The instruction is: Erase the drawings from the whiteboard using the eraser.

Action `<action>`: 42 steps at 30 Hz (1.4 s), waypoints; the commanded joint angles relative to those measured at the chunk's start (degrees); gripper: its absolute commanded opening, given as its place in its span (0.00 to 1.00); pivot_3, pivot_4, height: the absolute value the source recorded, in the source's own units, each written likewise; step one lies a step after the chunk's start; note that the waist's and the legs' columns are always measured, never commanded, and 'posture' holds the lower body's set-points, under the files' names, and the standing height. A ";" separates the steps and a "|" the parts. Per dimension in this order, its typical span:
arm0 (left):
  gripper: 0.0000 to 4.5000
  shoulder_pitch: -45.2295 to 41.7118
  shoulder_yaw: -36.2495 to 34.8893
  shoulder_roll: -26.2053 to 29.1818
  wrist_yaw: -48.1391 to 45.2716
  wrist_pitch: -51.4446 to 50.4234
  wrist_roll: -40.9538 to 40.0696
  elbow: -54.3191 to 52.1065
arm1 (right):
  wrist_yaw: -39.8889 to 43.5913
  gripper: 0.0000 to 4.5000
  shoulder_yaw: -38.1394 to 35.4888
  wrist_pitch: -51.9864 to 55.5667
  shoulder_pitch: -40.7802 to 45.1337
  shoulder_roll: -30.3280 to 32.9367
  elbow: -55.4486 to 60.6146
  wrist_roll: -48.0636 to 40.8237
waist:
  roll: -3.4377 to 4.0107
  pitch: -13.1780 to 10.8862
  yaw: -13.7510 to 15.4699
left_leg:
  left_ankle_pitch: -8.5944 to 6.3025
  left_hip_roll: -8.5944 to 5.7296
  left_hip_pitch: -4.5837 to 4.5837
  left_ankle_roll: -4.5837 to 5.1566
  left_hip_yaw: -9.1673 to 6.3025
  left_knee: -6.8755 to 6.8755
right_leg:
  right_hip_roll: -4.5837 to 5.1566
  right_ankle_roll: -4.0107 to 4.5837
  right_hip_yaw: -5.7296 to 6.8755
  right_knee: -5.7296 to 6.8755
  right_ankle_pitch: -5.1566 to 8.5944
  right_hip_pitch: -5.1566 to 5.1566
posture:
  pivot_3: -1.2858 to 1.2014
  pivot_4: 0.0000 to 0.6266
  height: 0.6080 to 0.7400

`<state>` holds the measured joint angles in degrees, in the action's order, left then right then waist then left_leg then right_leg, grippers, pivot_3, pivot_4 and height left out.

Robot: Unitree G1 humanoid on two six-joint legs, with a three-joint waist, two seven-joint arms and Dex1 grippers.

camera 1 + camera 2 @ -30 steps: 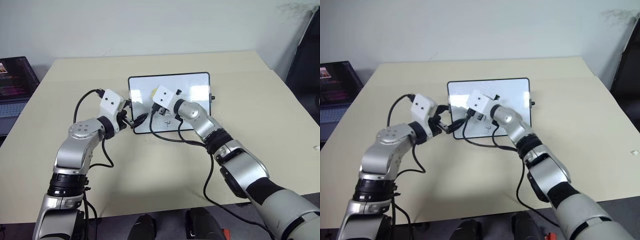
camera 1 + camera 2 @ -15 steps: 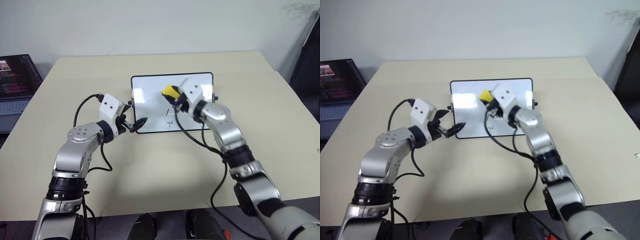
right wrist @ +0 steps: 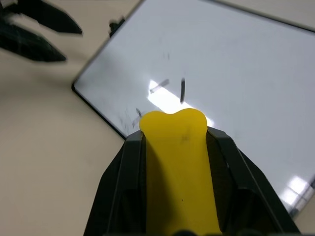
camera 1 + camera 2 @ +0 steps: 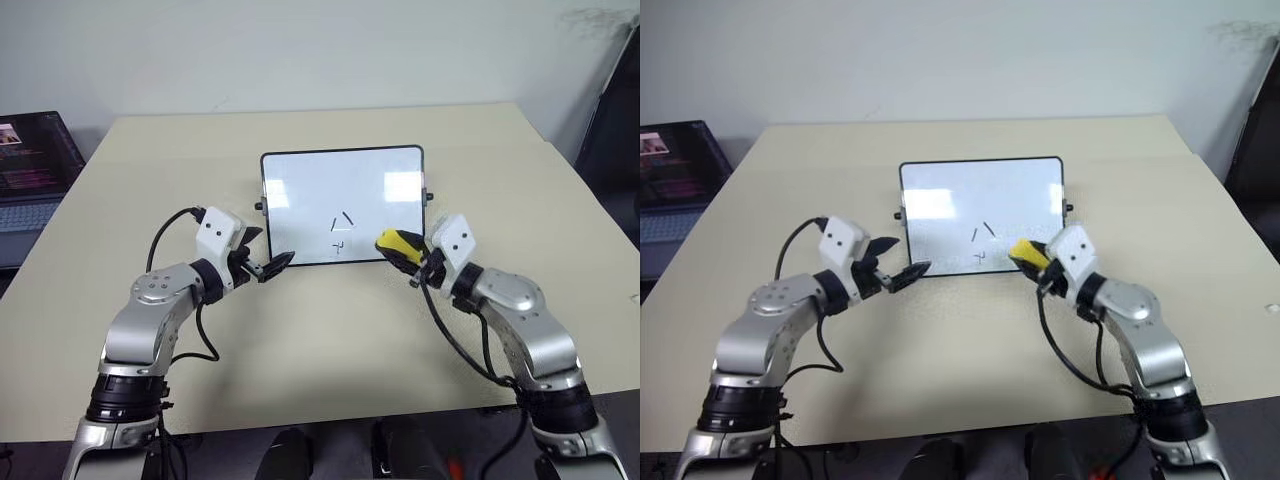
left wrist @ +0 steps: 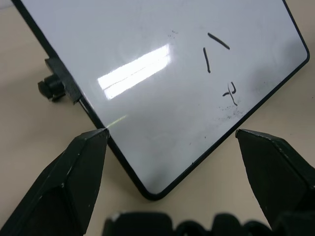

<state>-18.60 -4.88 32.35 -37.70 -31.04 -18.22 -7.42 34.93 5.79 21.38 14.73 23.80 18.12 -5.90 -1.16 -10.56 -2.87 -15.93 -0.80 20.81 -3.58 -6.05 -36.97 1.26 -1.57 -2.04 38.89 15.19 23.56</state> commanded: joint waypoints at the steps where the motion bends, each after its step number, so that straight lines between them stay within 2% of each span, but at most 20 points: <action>1: 1.00 0.35 -2.22 0.00 1.07 0.26 -1.02 -2.48 | -0.74 0.29 1.05 -6.56 -2.71 1.03 0.60 2.54 | 0.00 0.00 -0.01 | 0.00 0.00 0.00 0.00 0.00 0.00 | 0.00 0.00 0.00 0.00 0.00 0.00 | 0.52 0.24 1.00; 7: 1.00 3.62 -2.77 -0.96 2.86 0.29 -1.02 -3.79 | -3.90 0.29 2.53 -13.12 -4.48 -0.08 -1.77 6.54 | -0.01 -0.01 -0.06 | 0.00 0.04 -0.05 0.00 0.05 0.00 | -0.02 0.00 -0.06 0.00 0.00 -0.02 | 0.52 0.24 1.00; 14: 1.00 4.33 -3.53 -0.95 3.71 0.59 -0.78 -3.25 | -8.37 0.29 5.23 -20.06 6.16 -5.96 -12.29 10.20 | -0.03 -0.02 -0.15 | 0.01 0.12 -0.12 -0.02 0.11 -0.03 | -0.11 0.02 -0.08 0.01 -0.01 -0.04 | 0.52 0.24 1.00; 22: 1.00 1.51 -2.90 0.65 2.63 0.87 -0.07 -2.65 | -11.84 0.29 6.76 -32.19 24.03 -11.12 -36.29 13.76 | -0.05 -0.03 -0.12 | 0.01 0.12 -0.08 -0.02 0.11 -0.02 | -0.12 0.05 -0.06 -0.01 -0.03 -0.03 | 0.52 0.24 1.00; 30: 1.00 0.19 -2.01 1.69 1.36 0.70 0.21 -2.65 | -16.74 0.29 7.31 -43.40 37.04 -15.76 -62.19 16.93 | -0.05 -0.03 -0.41 | 0.00 0.13 -0.06 -0.02 0.12 0.02 | -0.11 0.08 -0.07 -0.01 -0.05 0.02 | 0.52 0.24 1.00; 35: 1.00 1.05 -2.17 1.87 1.24 0.79 0.09 -3.17 | -17.91 0.29 8.95 -46.13 39.74 -17.96 -73.13 19.57 | -0.05 -0.03 -0.43 | 0.00 0.15 -0.05 -0.02 0.11 0.03 | -0.11 0.10 -0.07 0.00 -0.05 0.03 | 0.52 0.24 1.00; 42: 1.00 1.69 -2.64 1.84 1.39 1.23 0.19 -2.87 | -17.37 0.29 12.77 -45.95 38.79 -20.04 -78.73 23.81 | -0.07 -0.01 -0.70 | 0.00 0.25 -0.26 -0.02 0.23 0.01 | -0.12 0.19 -0.14 0.10 -0.12 -0.05 | 0.52 0.24 1.00</action>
<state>-16.66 -6.45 33.62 -36.39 -30.83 -17.86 -8.77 17.06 17.08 -25.81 54.44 3.99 -58.46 16.01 -1.22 -10.57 -3.57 -15.93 -0.50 20.50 -3.60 -5.80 -36.96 1.14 -1.34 -2.19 38.99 15.05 23.49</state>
